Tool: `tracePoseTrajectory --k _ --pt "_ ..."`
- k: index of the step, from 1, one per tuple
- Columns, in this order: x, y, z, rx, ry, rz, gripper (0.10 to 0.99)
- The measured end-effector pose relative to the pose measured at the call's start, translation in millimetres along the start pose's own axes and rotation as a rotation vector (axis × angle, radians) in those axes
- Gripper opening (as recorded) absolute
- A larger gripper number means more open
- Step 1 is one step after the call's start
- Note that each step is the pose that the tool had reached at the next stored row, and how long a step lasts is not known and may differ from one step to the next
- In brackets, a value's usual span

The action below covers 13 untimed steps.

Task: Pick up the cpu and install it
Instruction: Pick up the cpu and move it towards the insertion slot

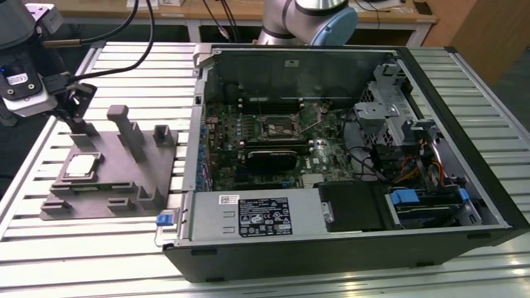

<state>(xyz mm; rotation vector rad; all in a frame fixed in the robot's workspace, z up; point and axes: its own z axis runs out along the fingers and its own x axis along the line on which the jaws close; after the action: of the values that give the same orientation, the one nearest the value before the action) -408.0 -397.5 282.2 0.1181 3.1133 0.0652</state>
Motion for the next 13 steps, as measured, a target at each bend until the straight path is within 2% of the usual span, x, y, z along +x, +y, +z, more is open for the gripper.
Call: tracePoseTrajectory --k 13 --pt "0.4 -0.3 6.9 0.001 -0.0001 0.0 0.106"
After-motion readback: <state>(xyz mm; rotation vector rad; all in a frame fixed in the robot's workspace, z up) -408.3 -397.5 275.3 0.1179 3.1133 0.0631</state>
